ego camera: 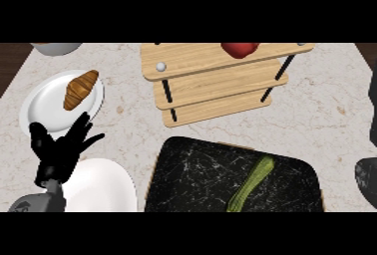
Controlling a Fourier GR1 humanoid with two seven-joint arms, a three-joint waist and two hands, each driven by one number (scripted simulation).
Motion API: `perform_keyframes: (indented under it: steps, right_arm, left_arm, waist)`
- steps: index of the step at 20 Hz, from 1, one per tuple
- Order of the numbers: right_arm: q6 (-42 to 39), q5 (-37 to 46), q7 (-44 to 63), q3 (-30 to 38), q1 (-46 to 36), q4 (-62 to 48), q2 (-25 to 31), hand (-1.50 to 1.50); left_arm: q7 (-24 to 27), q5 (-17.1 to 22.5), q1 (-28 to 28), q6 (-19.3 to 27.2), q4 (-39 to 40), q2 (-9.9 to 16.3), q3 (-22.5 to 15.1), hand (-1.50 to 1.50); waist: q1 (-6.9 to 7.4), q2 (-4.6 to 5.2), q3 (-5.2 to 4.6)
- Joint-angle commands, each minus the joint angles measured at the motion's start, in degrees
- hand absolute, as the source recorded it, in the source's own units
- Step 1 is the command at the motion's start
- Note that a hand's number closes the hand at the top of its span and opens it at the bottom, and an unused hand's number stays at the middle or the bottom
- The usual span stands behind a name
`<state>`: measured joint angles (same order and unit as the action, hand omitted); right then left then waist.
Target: Pick the bell pepper from the tray and place it in the tiered shelf
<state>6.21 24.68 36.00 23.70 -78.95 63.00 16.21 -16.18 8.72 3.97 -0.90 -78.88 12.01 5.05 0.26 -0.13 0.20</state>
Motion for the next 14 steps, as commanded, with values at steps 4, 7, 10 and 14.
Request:
perform_keyframes:
  steps: [4, 7, 10, 14]
  right_arm:
    - [0.2, -3.7, 3.7, 7.9, 3.3, 1.6, 10.0, -1.50]
    - [-1.9, -7.5, 3.6, 10.6, 2.8, 0.3, 13.7, -1.50]
    - [-7.0, -11.8, -1.2, 13.3, 7.4, -2.4, 17.6, -1.50]
    - [-12.1, -16.6, -4.0, 15.2, 11.2, -2.6, 21.3, -1.50]
  left_arm:
    - [-1.1, 0.6, -1.5, -0.3, 1.0, 0.0, 0.6, 0.00]
    - [-0.2, -0.8, -0.1, 0.1, 3.2, -0.5, 0.0, 0.00]
    - [-0.4, -2.2, -0.1, 2.1, 2.9, -2.2, -1.1, 0.00]
    - [0.3, 0.1, -2.1, -1.3, 2.0, -0.5, 0.4, 0.00]
  waist:
    - [-0.77, -0.04, -0.17]
    - [-0.53, 0.09, -0.19]
    - [-0.50, 0.28, -0.17]
    - [-0.30, 0.14, -0.19]
